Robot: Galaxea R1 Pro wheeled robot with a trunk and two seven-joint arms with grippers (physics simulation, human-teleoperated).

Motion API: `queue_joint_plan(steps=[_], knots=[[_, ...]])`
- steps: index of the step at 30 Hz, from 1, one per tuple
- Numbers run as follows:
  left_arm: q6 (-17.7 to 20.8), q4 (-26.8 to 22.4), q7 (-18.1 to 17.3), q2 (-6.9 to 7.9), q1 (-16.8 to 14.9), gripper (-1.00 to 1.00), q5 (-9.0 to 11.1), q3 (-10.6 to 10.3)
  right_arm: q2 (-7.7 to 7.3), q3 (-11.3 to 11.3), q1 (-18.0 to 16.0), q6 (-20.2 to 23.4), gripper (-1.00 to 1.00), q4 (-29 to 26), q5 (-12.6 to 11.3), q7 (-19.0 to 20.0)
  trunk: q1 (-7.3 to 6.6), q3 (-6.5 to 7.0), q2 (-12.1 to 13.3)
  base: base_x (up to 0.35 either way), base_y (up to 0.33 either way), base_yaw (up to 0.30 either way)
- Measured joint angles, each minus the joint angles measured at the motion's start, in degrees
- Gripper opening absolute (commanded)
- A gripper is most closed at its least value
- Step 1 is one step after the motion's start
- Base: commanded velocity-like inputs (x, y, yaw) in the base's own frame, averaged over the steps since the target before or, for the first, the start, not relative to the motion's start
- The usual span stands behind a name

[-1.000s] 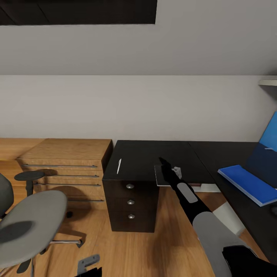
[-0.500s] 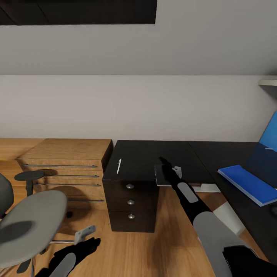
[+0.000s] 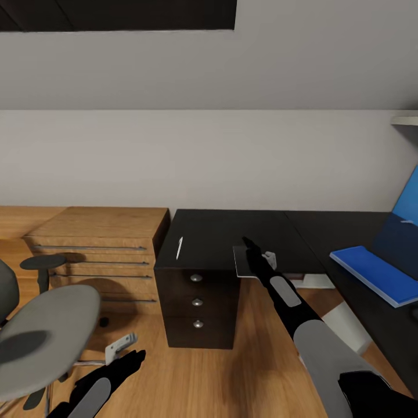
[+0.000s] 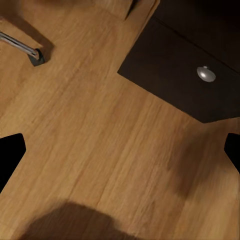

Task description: In the bedroom, organize the workspace by keeping the computer under the desk, ensuring the monitor is on the desk, placing the keyboard on the desk next to the monitor, placing the mouse on the desk next to the keyboard, moving the folder from the swivel chair onto the desk next to the mouse, stacking the notebook on top of the folder with the pen on top of the notebook, and positioning the swivel chair next to the desk.

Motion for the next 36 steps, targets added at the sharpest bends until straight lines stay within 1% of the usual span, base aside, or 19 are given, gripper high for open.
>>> queue_joint_plan(steps=[8, 11, 14, 19, 23, 30, 34, 36], knots=[[-1.1, 0.6, 0.0, -0.11, 0.0, 1.00, 0.0, 0.0, 0.16, 0.0, 0.0, 0.0, 1.00, 0.0, -0.1, -1.9, 1.76, -1.44, -3.2, 0.000, 0.000, 0.000], [-3.2, 0.8, 0.1, -0.14, 0.0, 1.00, 0.0, -0.1, 0.18, 0.0, 0.0, -0.1, 1.00, -0.1, -0.1, -2.4, 2.42, -1.98, -4.4, 0.000, 0.000, 0.000], [-4.0, 0.8, 0.2, -0.14, 0.0, 1.00, 0.1, -0.1, 0.23, 0.0, 0.0, -0.1, 1.00, 0.0, -0.1, -2.4, 3.08, -2.51, -5.6, 0.000, 0.000, 0.000], [-4.3, 0.8, 0.2, -0.11, 0.0, 1.00, 0.1, -0.1, 0.21, 0.0, 0.0, -0.1, 1.00, 0.0, 0.0, -2.6, 4.17, -3.41, -7.6, 0.000, 0.000, 0.000], [-4.3, 0.8, 0.3, -0.07, 0.0, 1.00, 0.2, -0.1, 0.20, 0.1, 0.0, -0.1, 1.00, -0.1, 0.0, -3.7, 5.05, -4.13, -9.2, 0.000, 0.000, 0.000], [-4.3, 1.0, 0.3, -0.06, 0.0, 1.00, 0.2, -0.1, 0.24, 0.1, 0.0, -0.1, 1.00, -0.1, 0.0, -3.9, 6.59, -5.39, -12.0, 0.000, 0.000, 0.000], [-4.3, 2.6, 0.1, -0.14, 0.0, 1.00, 0.0, -0.1, 0.14, 0.1, 0.0, -0.1, 1.00, -0.2, 0.0, -3.7, 7.47, -6.11, -13.6, 0.000, 0.000, 0.000], [-4.3, 2.7, 0.1, -0.14, 0.0, 1.00, -0.1, -0.1, 0.08, 0.1, 0.0, -0.1, 1.00, -0.2, 0.0, -3.6, 7.48, -6.11, -13.7, 0.000, 0.000, 0.000]])
